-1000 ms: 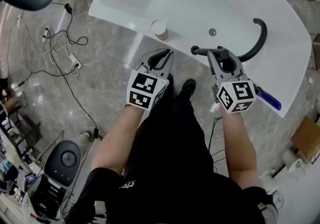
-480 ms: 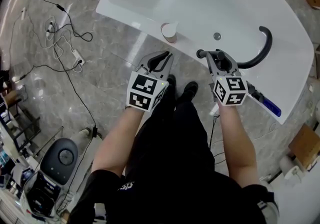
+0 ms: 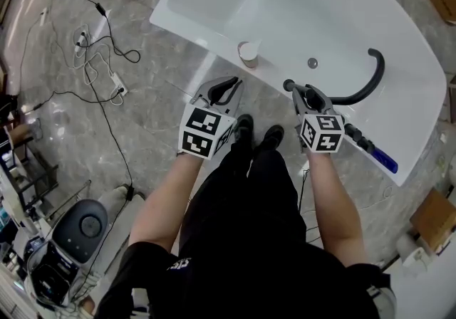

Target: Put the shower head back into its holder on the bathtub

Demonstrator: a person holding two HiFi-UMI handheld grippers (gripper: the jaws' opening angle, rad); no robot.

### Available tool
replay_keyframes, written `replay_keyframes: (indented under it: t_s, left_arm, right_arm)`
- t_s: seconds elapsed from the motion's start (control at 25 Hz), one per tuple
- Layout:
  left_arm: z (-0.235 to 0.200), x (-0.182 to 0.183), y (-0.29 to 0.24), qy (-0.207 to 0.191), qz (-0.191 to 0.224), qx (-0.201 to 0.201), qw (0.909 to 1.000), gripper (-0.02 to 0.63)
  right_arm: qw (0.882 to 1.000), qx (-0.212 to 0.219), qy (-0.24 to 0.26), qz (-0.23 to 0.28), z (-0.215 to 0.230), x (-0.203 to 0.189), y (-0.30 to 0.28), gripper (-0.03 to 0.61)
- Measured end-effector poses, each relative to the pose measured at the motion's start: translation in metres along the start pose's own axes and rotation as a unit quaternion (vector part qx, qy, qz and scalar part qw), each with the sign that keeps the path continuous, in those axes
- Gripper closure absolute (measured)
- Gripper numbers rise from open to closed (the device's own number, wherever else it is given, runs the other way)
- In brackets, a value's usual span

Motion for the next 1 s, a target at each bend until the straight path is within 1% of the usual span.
replay_keyframes:
  t_s: [0.16,0.36,0.64,0.88,1.0]
  left_arm:
    - [0.008,0.013,0.001,0.007,0.007,-0.011,0.9999,0.565]
    - [0.016,0.030,0.017,-0.004,0.012,-0.021,0.9997,0.565]
    - [0.041,0.074,0.048,0.001,0.045,-0.032,0.9985,0.565]
    - [0.049,0.101,0.073,0.018,0.069,-0.037,0.9968,0.565]
    - [0.059,0.115,0.083,0.018,0.087,-0.044,0.9951,0.566]
  right_arm:
    - [1.000,0.021,-0.002,-0.004,-0.005,0.010,0.008,0.397]
    - [0.999,0.015,-0.007,0.038,-0.017,0.048,0.043,0.397]
    - [0.997,0.005,0.007,0.078,-0.018,0.096,0.121,0.471]
    - [0.993,-0.002,0.007,0.117,-0.030,0.128,0.173,0.561]
    - [0.990,-0.004,0.015,0.139,-0.033,0.141,0.197,0.563]
Point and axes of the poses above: the fingertips, and each gripper's own axes: y backward along the fingers, z to its right, x out of its top, the point moved 4 cm from there along y, backward along the fingers, and after that the axes turned 7 degrees about z, right-handed, at the moved point
